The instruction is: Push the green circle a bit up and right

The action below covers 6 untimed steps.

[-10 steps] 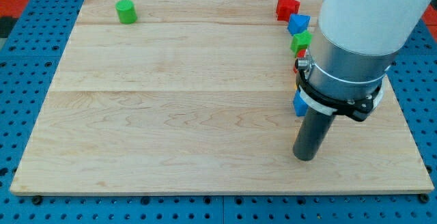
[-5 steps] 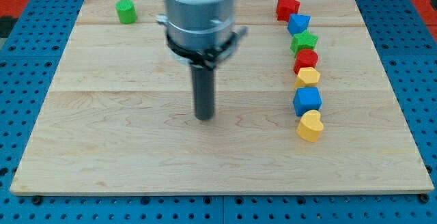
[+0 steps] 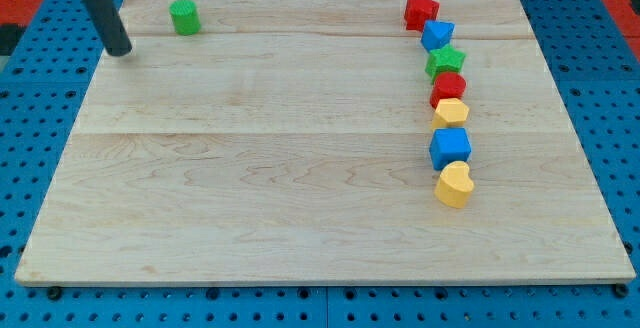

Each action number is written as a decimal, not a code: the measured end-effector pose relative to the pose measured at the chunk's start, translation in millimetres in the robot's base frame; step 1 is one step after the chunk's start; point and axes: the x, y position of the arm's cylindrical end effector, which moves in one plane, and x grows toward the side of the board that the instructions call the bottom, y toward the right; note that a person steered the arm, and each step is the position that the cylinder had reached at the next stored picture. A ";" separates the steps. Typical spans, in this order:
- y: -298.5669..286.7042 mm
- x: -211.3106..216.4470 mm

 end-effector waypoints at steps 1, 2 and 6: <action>15.6 -28.2; 49.8 -40.1; 124.7 -59.7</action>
